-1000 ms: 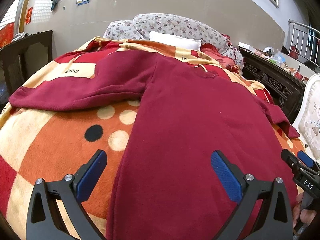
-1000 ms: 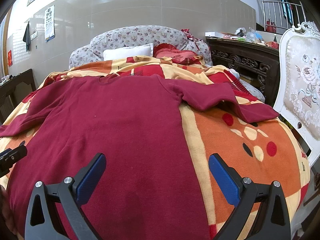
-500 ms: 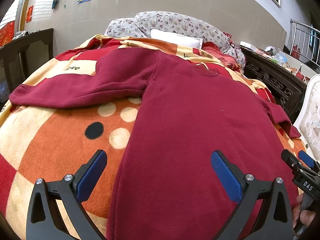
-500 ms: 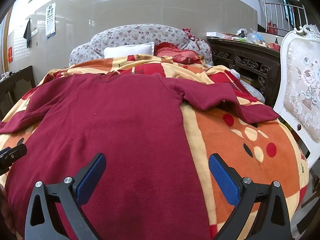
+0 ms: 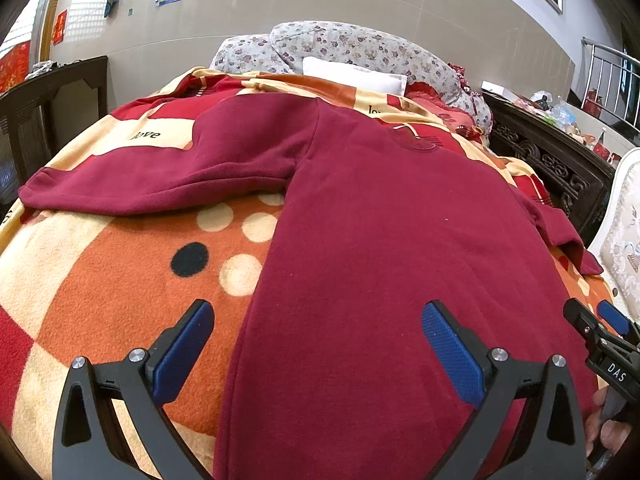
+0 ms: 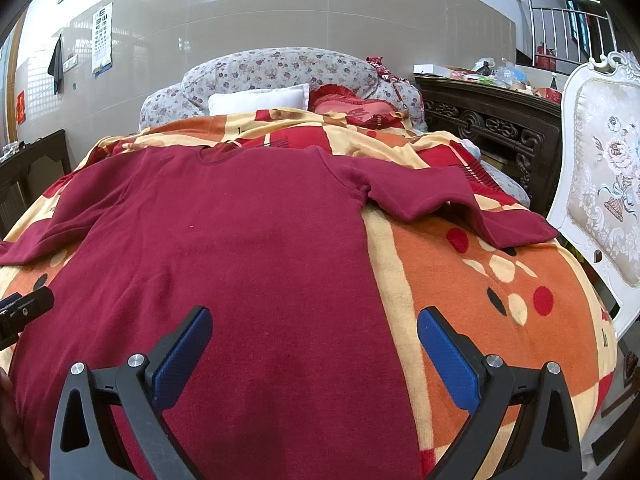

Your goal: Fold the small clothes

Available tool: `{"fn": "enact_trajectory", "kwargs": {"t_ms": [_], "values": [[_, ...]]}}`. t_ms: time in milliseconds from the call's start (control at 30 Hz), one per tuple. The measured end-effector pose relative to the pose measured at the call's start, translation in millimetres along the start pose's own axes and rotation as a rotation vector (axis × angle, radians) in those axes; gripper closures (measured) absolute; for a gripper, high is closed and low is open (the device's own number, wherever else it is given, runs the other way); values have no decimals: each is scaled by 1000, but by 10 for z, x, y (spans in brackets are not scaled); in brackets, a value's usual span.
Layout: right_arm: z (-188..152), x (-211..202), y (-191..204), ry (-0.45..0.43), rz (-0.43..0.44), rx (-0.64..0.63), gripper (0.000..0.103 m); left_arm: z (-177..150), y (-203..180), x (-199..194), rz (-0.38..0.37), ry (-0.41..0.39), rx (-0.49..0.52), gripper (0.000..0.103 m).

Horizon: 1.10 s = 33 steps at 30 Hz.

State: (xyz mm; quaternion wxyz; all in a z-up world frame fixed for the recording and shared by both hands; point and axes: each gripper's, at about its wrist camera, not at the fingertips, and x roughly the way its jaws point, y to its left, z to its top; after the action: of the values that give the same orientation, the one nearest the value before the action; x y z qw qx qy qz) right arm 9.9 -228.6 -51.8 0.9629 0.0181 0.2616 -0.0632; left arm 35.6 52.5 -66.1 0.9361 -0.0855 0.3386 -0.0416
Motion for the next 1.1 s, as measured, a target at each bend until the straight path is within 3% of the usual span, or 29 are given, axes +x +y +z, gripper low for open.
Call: {"fn": "enact_trajectory", "kwargs": {"t_ms": [1100], "values": [[9,1,9,0,9,7,0,-7,-8,67,42,37,11,0]]}}
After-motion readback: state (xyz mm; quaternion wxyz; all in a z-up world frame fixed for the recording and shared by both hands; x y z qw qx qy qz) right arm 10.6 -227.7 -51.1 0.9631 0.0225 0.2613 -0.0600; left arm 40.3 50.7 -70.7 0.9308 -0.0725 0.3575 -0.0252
